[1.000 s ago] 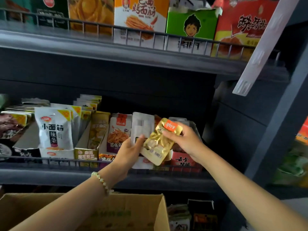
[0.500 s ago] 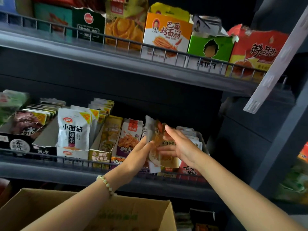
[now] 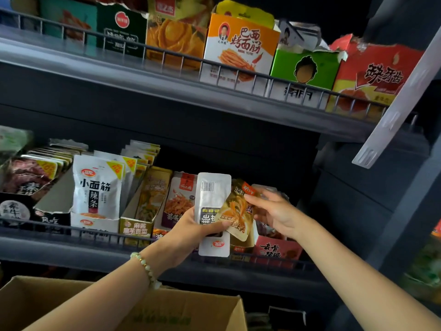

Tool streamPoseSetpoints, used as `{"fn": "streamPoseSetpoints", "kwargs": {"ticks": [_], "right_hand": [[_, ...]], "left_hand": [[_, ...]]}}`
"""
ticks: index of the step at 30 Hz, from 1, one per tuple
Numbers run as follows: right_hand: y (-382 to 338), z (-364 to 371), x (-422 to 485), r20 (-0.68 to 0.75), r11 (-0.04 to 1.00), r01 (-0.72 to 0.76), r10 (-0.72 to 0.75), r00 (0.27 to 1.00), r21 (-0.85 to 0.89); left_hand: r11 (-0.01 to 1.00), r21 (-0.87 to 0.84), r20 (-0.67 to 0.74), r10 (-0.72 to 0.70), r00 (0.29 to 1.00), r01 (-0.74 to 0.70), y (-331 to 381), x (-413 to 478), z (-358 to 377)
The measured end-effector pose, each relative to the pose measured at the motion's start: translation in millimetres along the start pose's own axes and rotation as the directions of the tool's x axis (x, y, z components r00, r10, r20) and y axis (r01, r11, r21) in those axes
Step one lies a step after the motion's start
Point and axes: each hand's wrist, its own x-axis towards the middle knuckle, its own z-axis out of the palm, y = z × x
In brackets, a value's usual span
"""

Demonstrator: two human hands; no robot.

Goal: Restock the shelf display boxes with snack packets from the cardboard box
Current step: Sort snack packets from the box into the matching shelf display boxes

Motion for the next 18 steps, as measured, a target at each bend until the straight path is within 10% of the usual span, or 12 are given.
{"fn": "streamPoseSetpoints", "kwargs": {"ticks": [5,9,18], "right_hand": [[-5.0,-23.2,1.9,0.103,1.0,0.006,-0.004,0.995,-0.022],[-10.2,-39.8,14.2,-0.095,0.961,0.175,-0.199,0.975,-0.216],[5.9,-35.0,63.4,0.101,0.598,0.274,-0.306,0.947,-0.753]], "left_hand": [[0.999,0.022,-0.014,-0.027,1.0,0.027,3.5,16.1,-0.5],[0.996,0.074,-0.18,-0.04,0.983,0.054,6.3,35.7,-11.7],[0.99,0.094,-0.296,-0.07,0.953,0.102,-5.9,46.9,-27.7]]}}
